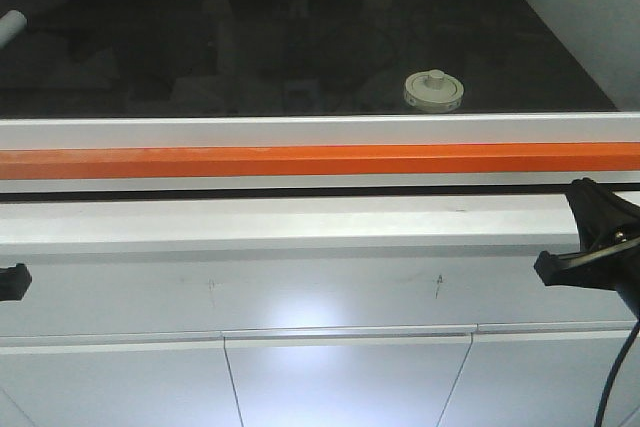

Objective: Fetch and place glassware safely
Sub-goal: 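Move both grippers up to the orange rail of the sash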

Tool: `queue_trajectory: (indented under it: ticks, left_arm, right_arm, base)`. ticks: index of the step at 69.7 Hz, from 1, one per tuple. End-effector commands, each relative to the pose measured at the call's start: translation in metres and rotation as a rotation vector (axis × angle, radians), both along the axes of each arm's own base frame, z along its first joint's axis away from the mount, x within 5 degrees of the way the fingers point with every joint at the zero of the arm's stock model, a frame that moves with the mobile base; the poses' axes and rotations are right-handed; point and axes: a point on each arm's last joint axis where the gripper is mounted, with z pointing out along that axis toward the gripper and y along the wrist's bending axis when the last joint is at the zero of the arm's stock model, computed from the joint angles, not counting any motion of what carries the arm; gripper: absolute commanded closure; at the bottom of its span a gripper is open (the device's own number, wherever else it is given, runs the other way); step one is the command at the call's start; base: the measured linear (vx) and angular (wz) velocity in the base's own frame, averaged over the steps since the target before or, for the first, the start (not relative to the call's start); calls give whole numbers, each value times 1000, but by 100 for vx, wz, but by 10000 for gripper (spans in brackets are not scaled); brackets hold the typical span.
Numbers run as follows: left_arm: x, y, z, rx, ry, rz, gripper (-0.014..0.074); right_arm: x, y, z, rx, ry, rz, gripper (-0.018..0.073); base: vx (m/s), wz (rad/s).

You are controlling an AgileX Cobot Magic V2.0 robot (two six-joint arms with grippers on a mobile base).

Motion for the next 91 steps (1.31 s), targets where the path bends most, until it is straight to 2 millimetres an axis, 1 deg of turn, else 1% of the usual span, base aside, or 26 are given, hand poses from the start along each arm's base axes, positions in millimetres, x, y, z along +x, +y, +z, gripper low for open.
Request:
queue_trajectory:
  ticks: [1,8,17,32,53,63,82,91]
  left_arm:
    - [8,-1,11,-16,-114,-9,603]
    - [16,-2,3,-18,-83,-9,603]
    - [23,-2,-6,-18,-69,-10,603]
    - [34,-2,-18,-19,-59,-11,603]
    - [43,-2,-30,-21,-51,-13,603]
    - [48,-2,-35,-21,-32,-12,603]
    - [56,-3,-34,-19,-36,-13,603]
    - [57,-3,-39,-19,-20,-13,603]
  right_arm:
    - [10,0,8,20,-115,-1,560]
    - [17,0,-5,-13,-88,3,560]
    - [24,1,-17,-2,-74,9,560]
    - [33,-1,-29,-1,-57,-6,560]
    - [56,-1,-26,-33,-68,-9,560]
    - [65,-1,-29,-37,-53,-10,560]
    - [72,-1,-38,-39,-16,-11,560]
    - [74,-3,-43,-31,-2,-34,560]
  base:
    - [0,0]
    - [0,0]
    - [0,0]
    - [0,0]
    - [0,0]
    - [0,0]
    - [0,0]
    - [0,0]
